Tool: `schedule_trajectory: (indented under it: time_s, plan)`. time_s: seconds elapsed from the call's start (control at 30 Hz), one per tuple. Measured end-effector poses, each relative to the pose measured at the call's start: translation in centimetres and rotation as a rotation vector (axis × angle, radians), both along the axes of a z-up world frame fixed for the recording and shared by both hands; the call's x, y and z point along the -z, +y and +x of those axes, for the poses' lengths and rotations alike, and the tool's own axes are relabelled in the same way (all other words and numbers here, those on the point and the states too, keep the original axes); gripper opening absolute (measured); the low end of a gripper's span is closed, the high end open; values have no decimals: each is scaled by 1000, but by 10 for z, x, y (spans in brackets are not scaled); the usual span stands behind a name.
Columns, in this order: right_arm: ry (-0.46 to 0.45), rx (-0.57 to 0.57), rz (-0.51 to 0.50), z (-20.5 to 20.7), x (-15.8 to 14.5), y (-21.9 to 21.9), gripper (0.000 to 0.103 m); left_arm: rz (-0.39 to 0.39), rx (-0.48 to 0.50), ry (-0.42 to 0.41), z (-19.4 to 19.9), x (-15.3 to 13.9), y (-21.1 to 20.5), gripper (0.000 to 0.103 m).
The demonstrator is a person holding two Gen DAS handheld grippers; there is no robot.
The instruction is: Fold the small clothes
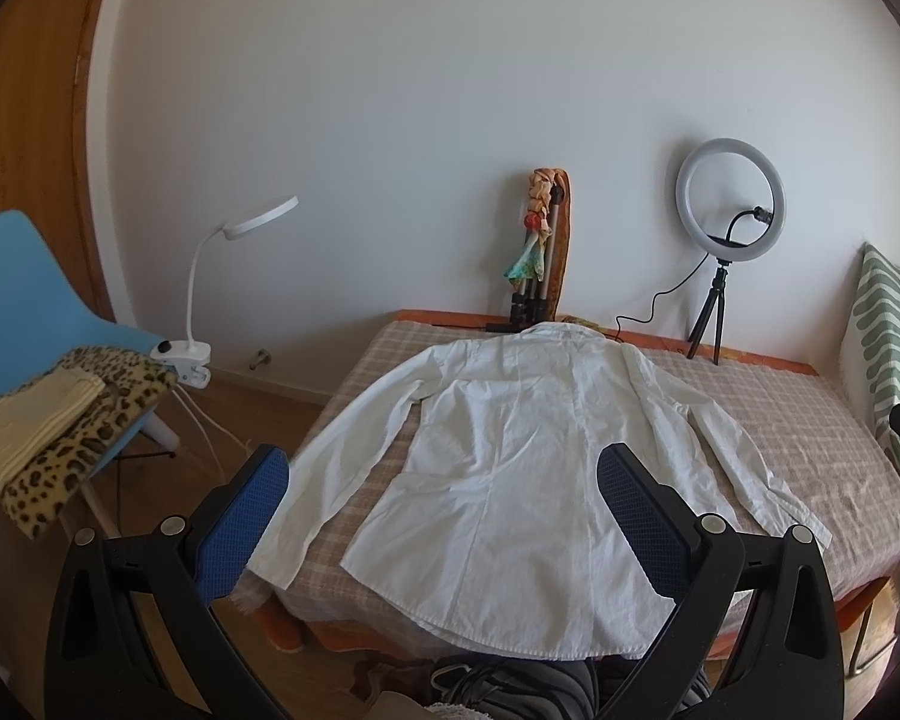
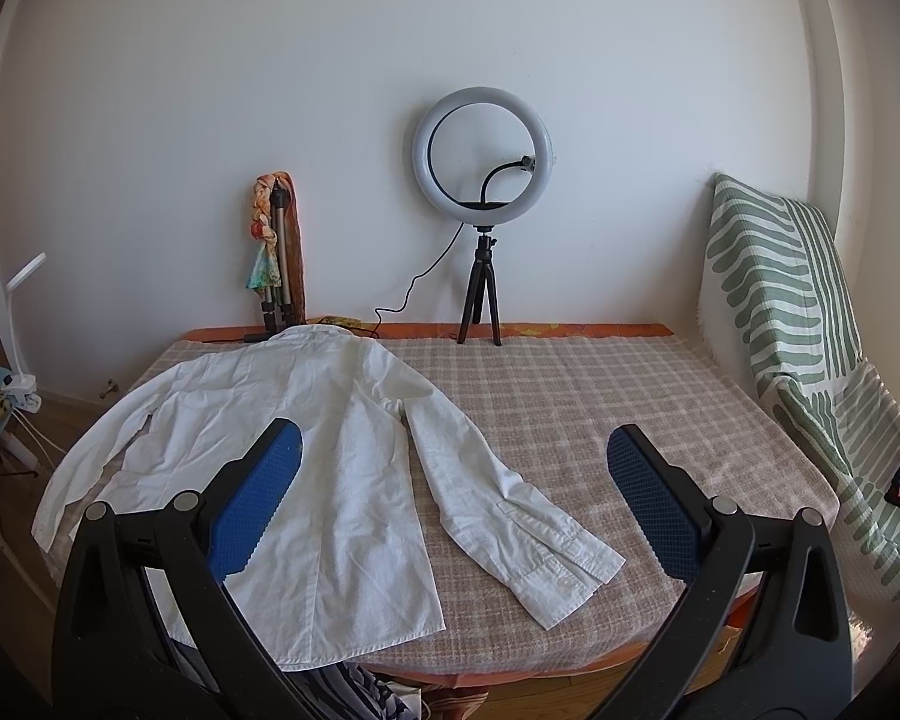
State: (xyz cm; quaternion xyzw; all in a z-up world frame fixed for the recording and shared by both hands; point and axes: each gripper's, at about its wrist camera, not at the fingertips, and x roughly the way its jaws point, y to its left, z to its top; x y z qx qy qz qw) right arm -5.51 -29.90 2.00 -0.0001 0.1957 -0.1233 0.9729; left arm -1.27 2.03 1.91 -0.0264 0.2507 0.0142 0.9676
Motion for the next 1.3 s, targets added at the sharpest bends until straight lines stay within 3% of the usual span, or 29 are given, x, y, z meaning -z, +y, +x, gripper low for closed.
schedule_trajectory:
  time_s: [0.4,0.93,1.1,1.3]
  plan:
    - [-26,-56,-8,-5,-5,11,103,7,-64,-20,-19,2,20,103]
    - [-15,-336,59,33,-1,74,103,-3,-250,47,-23,40,117,101]
    - [18,-384,66,49,0,103,103,-41,-243,69,-17,50,140,93]
    - [77,-373,96,79,7,124,103,-41,-225,71,0,62,157,93]
